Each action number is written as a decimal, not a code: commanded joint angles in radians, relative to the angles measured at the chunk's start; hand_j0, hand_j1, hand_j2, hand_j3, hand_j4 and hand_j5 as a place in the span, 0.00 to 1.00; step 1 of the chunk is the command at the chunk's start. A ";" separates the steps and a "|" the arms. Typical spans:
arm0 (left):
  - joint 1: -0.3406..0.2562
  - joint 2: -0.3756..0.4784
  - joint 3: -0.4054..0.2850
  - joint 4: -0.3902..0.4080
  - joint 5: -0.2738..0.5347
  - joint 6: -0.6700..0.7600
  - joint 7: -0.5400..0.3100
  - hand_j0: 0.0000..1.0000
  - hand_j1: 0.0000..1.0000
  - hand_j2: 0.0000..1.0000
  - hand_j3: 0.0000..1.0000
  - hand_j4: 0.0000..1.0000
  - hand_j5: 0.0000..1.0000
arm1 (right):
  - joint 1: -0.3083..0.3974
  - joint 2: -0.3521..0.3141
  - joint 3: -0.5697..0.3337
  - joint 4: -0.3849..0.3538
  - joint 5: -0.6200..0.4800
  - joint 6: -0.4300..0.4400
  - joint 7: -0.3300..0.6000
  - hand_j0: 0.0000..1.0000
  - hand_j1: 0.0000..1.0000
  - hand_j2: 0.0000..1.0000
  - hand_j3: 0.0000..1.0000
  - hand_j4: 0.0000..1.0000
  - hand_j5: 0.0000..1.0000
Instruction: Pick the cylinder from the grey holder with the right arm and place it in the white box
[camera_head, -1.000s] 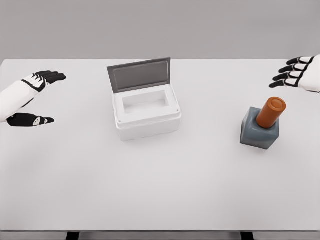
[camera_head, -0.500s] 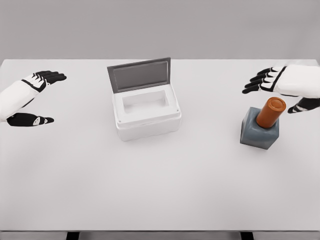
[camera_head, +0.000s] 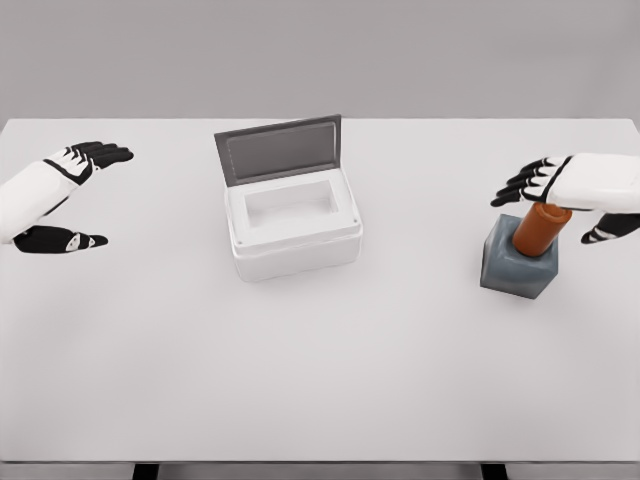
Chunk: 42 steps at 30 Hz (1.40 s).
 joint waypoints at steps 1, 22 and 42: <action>0.000 0.001 0.000 0.000 0.006 0.001 0.000 1.00 1.00 1.00 1.00 1.00 1.00 | -0.002 0.001 0.007 0.009 0.014 0.003 0.000 0.99 0.99 0.99 0.99 0.99 0.99; -0.002 0.000 0.002 0.000 0.000 0.001 0.002 1.00 1.00 1.00 1.00 1.00 1.00 | 0.000 0.015 0.007 0.018 0.051 0.003 0.000 0.82 0.82 0.82 0.82 0.82 0.82; -0.003 0.000 0.002 0.000 0.000 0.001 0.000 1.00 1.00 1.00 1.00 1.00 1.00 | -0.003 -0.017 -0.017 0.005 0.048 0.003 0.000 0.25 0.25 0.25 0.25 0.25 0.25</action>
